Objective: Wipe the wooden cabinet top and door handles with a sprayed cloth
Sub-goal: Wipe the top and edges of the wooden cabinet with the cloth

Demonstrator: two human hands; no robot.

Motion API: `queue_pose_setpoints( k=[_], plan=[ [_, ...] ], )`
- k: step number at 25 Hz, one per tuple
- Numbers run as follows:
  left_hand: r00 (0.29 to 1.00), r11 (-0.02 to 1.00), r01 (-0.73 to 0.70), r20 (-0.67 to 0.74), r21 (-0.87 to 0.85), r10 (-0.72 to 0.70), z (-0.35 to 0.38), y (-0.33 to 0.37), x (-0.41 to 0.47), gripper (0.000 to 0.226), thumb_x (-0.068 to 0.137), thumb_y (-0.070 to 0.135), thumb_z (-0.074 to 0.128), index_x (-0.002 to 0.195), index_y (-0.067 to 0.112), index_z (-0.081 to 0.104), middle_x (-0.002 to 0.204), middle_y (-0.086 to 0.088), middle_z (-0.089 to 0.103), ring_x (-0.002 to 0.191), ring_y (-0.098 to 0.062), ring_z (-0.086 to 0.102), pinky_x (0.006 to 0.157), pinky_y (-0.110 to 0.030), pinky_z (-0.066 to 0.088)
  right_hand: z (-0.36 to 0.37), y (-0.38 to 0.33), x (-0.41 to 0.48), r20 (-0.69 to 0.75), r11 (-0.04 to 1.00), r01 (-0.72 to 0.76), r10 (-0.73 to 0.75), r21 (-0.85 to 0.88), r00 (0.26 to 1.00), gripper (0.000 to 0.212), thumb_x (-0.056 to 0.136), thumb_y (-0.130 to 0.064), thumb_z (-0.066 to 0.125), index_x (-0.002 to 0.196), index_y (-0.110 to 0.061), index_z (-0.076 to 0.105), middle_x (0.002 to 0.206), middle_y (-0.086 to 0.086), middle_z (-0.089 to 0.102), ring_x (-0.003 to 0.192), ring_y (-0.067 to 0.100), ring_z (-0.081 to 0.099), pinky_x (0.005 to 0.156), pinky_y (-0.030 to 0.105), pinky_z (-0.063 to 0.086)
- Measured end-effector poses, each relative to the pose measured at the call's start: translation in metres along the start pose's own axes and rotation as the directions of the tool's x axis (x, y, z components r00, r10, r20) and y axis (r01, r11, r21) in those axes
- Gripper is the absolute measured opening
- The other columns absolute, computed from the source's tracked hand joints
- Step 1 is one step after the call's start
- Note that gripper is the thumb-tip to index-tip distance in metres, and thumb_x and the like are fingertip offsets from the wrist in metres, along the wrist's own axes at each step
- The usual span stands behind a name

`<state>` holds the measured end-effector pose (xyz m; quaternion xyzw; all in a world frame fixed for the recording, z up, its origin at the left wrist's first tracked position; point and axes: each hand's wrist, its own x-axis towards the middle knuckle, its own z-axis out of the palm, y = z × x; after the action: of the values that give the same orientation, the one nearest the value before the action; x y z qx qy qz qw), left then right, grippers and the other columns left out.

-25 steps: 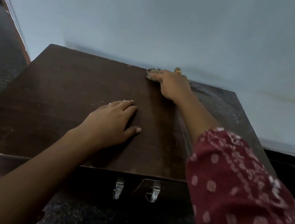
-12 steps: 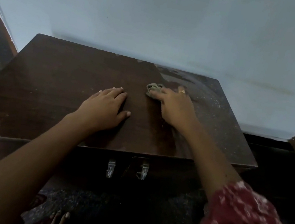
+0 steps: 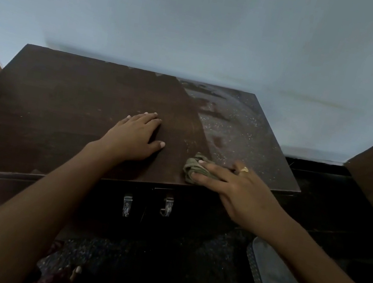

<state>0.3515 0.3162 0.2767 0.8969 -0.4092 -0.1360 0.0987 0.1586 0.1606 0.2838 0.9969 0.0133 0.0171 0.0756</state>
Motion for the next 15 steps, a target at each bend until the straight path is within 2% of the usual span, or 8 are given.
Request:
queue_pose_setpoints(
  k=[3, 5, 8, 10, 15],
  plan=[
    [1.000, 1.000, 0.003, -0.009, 0.013, -0.003, 0.002, -0.001, 0.003, 0.066, 0.094, 0.046, 0.038, 0.149, 0.017, 0.016, 0.161, -0.001, 0.008, 0.149, -0.019, 0.005, 0.121, -0.040, 0.006, 0.003, 0.015, 0.001, -0.012, 0.999, -0.015, 0.014, -0.032, 1.000, 0.055, 0.078, -0.019, 0.028, 0.123, -0.039, 0.055, 0.127, -0.005, 0.064, 0.080, 0.035, 0.065, 0.060, 0.038, 0.054],
    [1.000, 1.000, 0.013, -0.016, 0.009, -0.013, 0.001, 0.000, 0.004, 0.066, 0.094, 0.046, 0.037, 0.149, 0.018, 0.015, 0.161, -0.002, 0.007, 0.149, -0.019, 0.004, 0.121, -0.040, 0.006, 0.003, 0.021, 0.018, -0.026, 0.999, -0.020, 0.020, -0.033, 0.999, 0.057, 0.078, -0.019, 0.025, 0.122, -0.036, 0.058, 0.126, -0.003, 0.065, 0.079, 0.038, 0.064, 0.062, 0.040, 0.054],
    [0.999, 0.999, 0.024, -0.033, 0.027, -0.023, 0.003, 0.004, 0.006, 0.065, 0.095, 0.046, 0.036, 0.149, 0.017, 0.016, 0.161, -0.002, 0.007, 0.149, -0.020, 0.005, 0.120, -0.041, 0.008, 0.002, 0.030, 0.058, 0.036, 0.997, -0.073, 0.072, 0.025, 0.997, 0.057, 0.087, -0.018, 0.019, 0.132, -0.039, 0.047, 0.144, -0.002, 0.048, 0.106, 0.043, 0.052, 0.086, 0.045, 0.046],
    [0.998, 0.998, 0.023, -0.059, 0.053, -0.019, 0.004, 0.006, 0.008, 0.065, 0.094, 0.047, 0.036, 0.148, 0.018, 0.018, 0.160, -0.002, 0.009, 0.148, -0.020, 0.009, 0.120, -0.041, 0.011, 0.006, 0.041, 0.090, 0.080, 0.992, -0.119, 0.116, 0.037, 0.990, 0.053, 0.096, -0.013, 0.027, 0.137, -0.043, 0.037, 0.153, -0.006, 0.032, 0.122, 0.040, 0.039, 0.098, 0.043, 0.037],
    [0.987, 0.999, -0.018, -0.156, 0.046, 0.025, -0.003, -0.001, 0.010, 0.059, 0.092, 0.048, 0.042, 0.144, 0.022, 0.032, 0.155, 0.002, 0.027, 0.141, -0.018, 0.028, 0.112, -0.035, 0.030, 0.013, 0.066, 0.191, 0.155, 0.977, -0.198, 0.184, 0.078, 0.971, 0.052, 0.098, -0.010, 0.031, 0.137, -0.046, 0.036, 0.155, -0.005, 0.028, 0.139, 0.040, 0.023, 0.108, 0.053, 0.032]
  ],
)
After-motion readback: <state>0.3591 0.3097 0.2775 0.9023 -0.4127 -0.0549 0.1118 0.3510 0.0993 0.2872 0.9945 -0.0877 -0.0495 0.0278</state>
